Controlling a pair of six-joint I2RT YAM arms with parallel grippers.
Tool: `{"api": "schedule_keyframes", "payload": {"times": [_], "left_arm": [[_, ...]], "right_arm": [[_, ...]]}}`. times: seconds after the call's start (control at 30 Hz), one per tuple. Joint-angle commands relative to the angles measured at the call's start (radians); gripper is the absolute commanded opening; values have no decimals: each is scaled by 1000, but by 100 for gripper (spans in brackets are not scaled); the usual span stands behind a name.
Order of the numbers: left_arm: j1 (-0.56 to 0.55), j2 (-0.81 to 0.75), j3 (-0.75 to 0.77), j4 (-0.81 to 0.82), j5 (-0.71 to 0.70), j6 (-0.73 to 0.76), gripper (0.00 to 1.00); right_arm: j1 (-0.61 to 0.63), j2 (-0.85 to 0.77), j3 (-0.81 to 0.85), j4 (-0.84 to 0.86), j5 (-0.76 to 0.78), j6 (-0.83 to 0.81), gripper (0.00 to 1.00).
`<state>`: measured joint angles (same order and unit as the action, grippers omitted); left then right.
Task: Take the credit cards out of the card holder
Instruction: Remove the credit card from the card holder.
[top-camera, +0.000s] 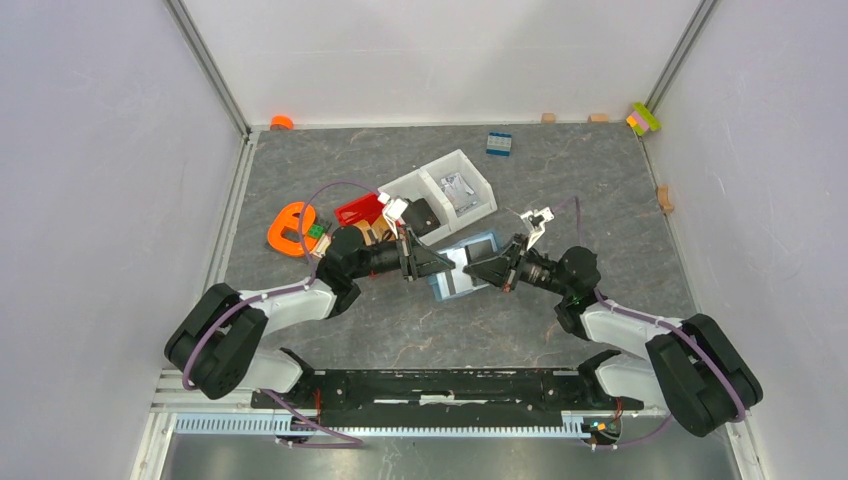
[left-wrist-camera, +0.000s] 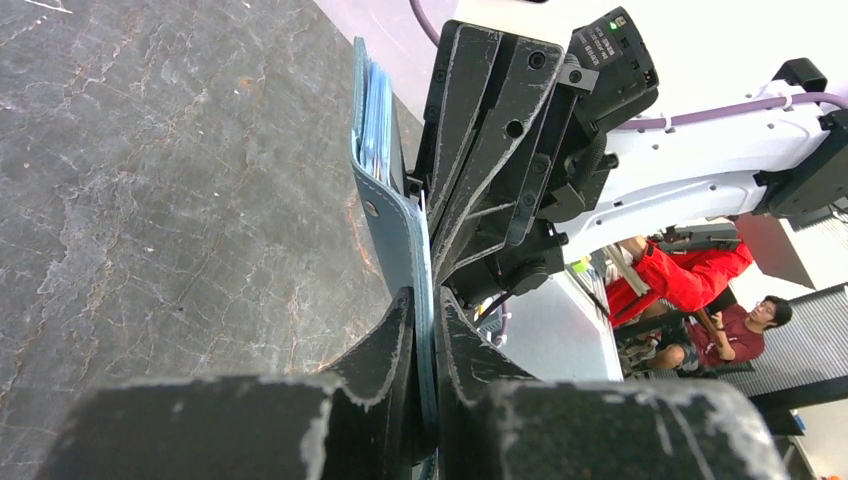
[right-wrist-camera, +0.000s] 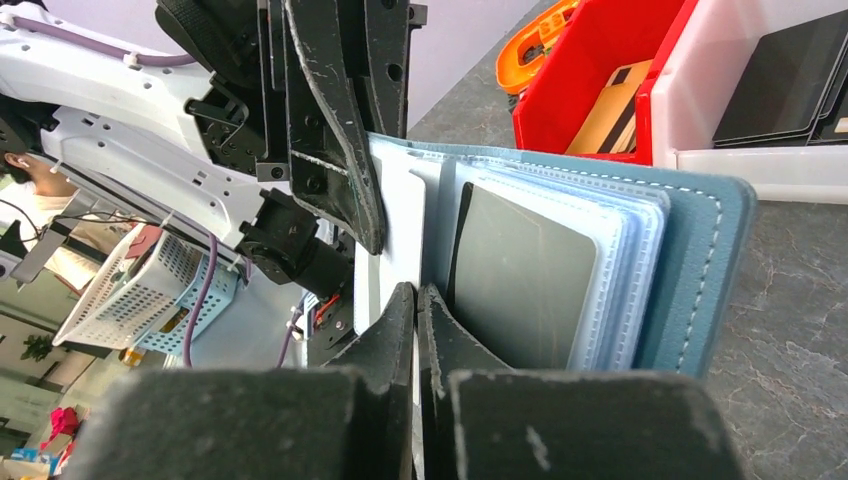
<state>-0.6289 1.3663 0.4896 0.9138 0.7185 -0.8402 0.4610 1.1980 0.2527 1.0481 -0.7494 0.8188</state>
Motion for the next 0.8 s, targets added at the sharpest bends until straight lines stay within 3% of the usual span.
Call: {"api": "schedule_keyframes", "payload": {"times": [0.0,0.1,0.27,0.57,0.7,0.77], "left_arm": [[-3,-34,7,132,43,-45,18],[-3,-40,7,113,34,-36,26],[-3,-45,10,84,22,-24,26],[-2,-62,10,30,-8,5,11],[-2,-60,12,22,-12,7,10],[-2,-52,16,22,-8,4,8]], "right_arm": [[-3,-2,-17,53,-4,12,0],[-17,-14,-29,50,14,17,0],[-58,-18,-63,93,25,63,0],[-110,-18,-100,161,27,118,0],[-110,-20,-95,165,11,109,0],[-108,-17,-93,178,3,111,5]]}}
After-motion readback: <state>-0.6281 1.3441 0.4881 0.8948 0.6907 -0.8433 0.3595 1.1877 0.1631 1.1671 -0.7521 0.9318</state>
